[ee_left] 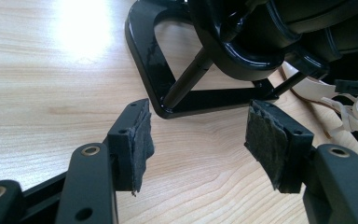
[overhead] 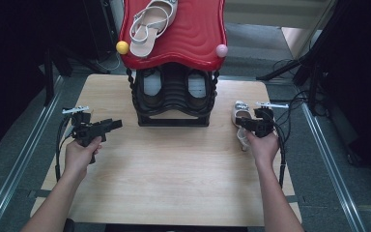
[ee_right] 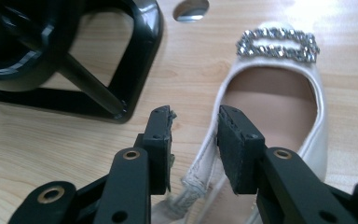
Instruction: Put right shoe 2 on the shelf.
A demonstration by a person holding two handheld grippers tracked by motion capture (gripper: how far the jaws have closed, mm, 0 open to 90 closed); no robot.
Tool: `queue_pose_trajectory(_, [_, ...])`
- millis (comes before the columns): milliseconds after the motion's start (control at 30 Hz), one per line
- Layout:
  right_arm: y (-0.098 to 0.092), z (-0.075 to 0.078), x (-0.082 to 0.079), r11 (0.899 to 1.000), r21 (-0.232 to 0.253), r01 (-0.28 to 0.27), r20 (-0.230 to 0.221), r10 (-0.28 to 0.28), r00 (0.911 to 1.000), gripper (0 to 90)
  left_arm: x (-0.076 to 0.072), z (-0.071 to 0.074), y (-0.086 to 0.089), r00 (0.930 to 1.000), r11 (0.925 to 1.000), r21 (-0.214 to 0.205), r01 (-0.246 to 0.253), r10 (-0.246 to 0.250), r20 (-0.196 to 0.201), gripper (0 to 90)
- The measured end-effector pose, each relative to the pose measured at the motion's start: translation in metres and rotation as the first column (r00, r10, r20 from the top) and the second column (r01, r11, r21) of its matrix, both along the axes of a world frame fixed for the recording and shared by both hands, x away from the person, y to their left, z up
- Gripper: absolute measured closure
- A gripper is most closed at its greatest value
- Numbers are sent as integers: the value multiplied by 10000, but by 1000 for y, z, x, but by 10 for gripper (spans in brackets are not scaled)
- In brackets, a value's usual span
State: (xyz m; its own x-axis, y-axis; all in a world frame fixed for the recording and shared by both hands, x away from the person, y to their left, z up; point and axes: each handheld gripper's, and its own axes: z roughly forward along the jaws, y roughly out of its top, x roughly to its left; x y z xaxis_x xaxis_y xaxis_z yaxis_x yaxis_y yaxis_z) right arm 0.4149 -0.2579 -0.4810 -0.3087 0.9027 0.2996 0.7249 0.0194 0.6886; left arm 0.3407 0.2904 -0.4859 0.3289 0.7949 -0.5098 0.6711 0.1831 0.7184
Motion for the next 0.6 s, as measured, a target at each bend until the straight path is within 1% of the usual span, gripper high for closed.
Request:
queue_pose_trajectory(33, [0, -2, 0, 9999, -110, 26, 3, -25, 10000, 663, 0, 0, 0, 10000, 10000, -34, 6, -6, -15, 409])
queue_pose_trajectory(100, [-1, -5, 0, 9997, -251, 48, 305, -40, 9995, 667, 0, 0, 1, 10000, 10000, -34, 47, -47, -34, 405])
queue_pose_trajectory(167, [0, -7, 1, 9997, -244, 87, 200, -82, 9998, 674, 0, 0, 1, 10000, 9999, -106, 6, -6, -31, 404])
queue_pose_trajectory(233, [1, -7, 1, 9994, -317, 99, 285, -90, 9996, 680, -1, 0, 1, 10000, 9999, -101, 4, -4, -46, 403])
queue_pose_trajectory(300, [3, -9, 1, 9981, -601, 105, 256, -90, 9996, 685, -1, 0, 1, 10000, 10000, -81, 1, -1, -37, 404])
queue_pose_trajectory(367, [4, -10, 1, 9984, -563, 109, 243, -96, 9997, 686, -1, 0, 1, 10000, 10000, 11, 1, -1, 6, 405])
queue_pose_trajectory(433, [4, -10, 0, 9973, -733, 108, 310, -85, 9995, 685, -1, -1, 1, 10000, 10000, -27, -17, 17, 8, 406])
queue_pose_trajectory(533, [3, -12, 1, 9989, -438, 189, 337, -174, 9993, 702, 0, -2, 0, 10000, 10000, 12, -27, 27, -75, 406])
queue_pose_trajectory(600, [3, -13, 2, 9982, -543, 250, 275, -236, 9993, 729, 0, -3, -1, 9999, 10000, 24, 26, -26, -105, 407])
